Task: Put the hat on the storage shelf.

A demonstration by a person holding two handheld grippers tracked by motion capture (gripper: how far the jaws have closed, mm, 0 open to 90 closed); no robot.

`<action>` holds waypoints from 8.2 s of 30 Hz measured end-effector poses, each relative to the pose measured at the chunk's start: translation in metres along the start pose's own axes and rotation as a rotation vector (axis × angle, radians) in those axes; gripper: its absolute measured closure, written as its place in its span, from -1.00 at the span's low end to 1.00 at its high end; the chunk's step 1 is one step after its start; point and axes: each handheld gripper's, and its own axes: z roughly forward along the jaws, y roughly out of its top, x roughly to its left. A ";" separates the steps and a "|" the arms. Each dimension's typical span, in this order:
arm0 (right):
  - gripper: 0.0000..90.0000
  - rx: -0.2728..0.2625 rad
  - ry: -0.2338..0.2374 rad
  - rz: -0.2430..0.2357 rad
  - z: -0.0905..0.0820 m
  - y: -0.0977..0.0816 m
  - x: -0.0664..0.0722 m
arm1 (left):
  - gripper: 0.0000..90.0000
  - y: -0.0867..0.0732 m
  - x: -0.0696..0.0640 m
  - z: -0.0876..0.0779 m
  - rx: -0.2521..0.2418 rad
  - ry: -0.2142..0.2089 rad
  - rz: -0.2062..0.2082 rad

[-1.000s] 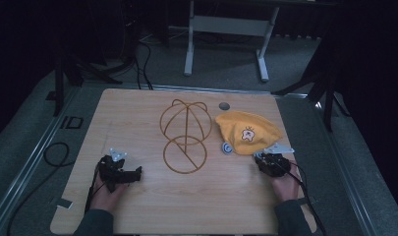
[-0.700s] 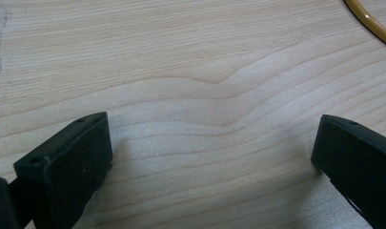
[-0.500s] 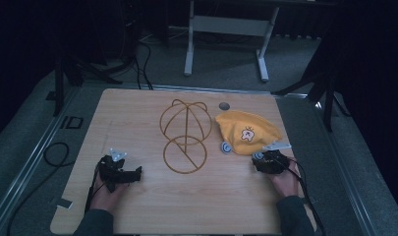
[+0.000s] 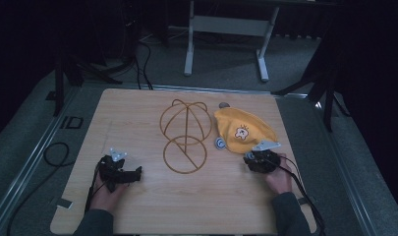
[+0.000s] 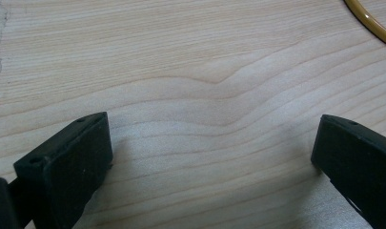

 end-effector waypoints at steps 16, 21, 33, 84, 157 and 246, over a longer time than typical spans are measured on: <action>0.89 0.021 -0.048 -0.068 0.001 0.014 0.007 | -1.00 0.000 0.000 0.000 -0.001 0.000 -0.001; 0.89 -0.017 -0.032 -0.072 -0.007 0.028 0.010 | -1.00 0.000 0.000 0.000 0.001 0.000 0.000; 0.89 -0.091 -0.007 -0.044 -0.023 0.065 0.005 | -1.00 0.000 0.000 0.000 0.000 0.000 -0.001; 0.64 -0.101 0.015 -0.115 -0.058 0.124 0.001 | -1.00 0.000 0.000 0.000 0.000 0.000 -0.001; 0.88 0.333 0.067 -0.323 -0.018 0.180 0.004 | -1.00 0.000 0.000 0.000 0.000 0.000 -0.001; 0.89 -0.324 0.301 -0.059 -0.132 0.167 -0.058 | -1.00 0.000 0.000 0.000 -0.001 -0.001 -0.003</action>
